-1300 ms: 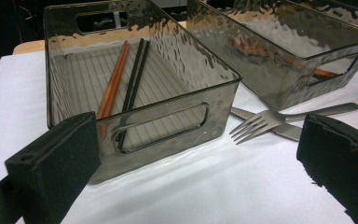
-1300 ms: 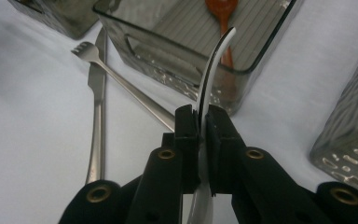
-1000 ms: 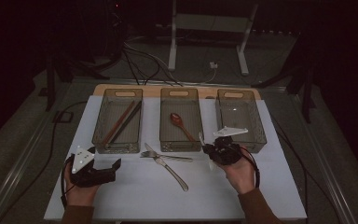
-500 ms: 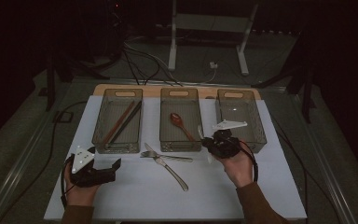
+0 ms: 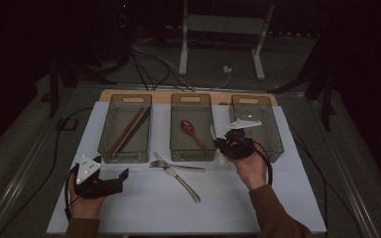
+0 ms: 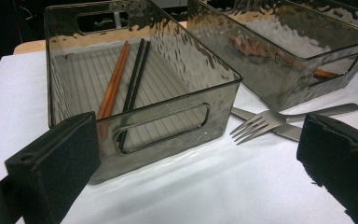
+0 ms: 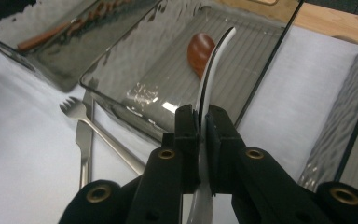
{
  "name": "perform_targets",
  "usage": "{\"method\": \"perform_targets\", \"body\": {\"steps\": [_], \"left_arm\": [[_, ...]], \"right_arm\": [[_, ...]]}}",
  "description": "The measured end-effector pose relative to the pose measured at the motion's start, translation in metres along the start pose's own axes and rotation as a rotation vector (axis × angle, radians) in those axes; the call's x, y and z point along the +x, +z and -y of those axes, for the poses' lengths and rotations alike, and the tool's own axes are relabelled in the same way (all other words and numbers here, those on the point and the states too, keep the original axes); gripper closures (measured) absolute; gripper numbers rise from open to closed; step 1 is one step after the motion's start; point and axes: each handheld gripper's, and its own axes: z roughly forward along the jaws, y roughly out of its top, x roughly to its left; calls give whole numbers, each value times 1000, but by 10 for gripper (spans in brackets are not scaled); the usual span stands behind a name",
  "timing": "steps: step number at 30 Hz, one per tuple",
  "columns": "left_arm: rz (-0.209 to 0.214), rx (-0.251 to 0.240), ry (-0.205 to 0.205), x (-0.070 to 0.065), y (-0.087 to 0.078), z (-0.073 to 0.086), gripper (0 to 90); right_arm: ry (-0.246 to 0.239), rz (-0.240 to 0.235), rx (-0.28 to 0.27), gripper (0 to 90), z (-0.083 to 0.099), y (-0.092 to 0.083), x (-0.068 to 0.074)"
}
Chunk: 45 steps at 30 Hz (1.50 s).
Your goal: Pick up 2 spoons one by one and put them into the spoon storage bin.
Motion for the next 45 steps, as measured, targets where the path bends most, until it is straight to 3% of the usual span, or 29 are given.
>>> {"method": "perform_targets", "body": {"steps": [13,45], "left_arm": [[0,2,1,0,0,0,6],[3,1,-3,1,1,0,6]], "right_arm": [[20,-4,-18,849,-6,14,-5],[14,30,-88,850,-29,39,-8]]}}
